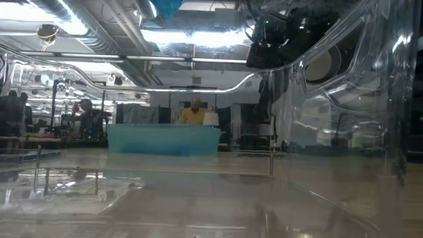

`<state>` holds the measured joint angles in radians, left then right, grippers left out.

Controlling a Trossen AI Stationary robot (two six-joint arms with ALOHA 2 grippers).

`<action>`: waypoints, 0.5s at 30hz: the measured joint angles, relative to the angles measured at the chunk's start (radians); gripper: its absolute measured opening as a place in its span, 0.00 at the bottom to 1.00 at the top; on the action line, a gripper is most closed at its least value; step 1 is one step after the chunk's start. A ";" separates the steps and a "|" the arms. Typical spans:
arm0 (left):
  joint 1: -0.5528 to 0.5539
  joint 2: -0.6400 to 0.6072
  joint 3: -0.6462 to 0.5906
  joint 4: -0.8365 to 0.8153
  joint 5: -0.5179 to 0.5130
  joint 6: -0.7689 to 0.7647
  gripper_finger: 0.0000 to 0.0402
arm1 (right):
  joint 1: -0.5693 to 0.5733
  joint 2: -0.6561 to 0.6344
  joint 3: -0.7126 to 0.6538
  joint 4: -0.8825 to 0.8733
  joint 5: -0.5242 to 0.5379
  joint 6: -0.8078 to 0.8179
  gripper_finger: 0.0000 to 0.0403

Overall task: Pick & place jewel cases by type
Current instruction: Put the blue cd case into the green bin

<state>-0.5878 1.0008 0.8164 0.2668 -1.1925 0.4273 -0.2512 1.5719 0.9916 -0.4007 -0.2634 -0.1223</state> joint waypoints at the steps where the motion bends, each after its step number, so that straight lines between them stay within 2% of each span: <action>1: -0.005 0.001 0.002 0.000 -0.007 0.011 0.03 | 0.000 0.000 0.000 0.000 0.000 0.010 0.02; 8: -0.012 0.002 0.002 -0.001 -0.029 -0.085 0.03 | 0.000 0.000 0.000 0.000 0.000 0.013 0.02; 15: -0.005 0.002 0.002 -0.002 -0.072 -0.428 0.03 | 0.000 0.000 0.000 0.000 0.000 0.007 0.02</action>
<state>-0.5930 1.0023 0.8188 0.2653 -1.2648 -0.0005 -0.2512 1.5719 0.9916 -0.4004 -0.2634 -0.1157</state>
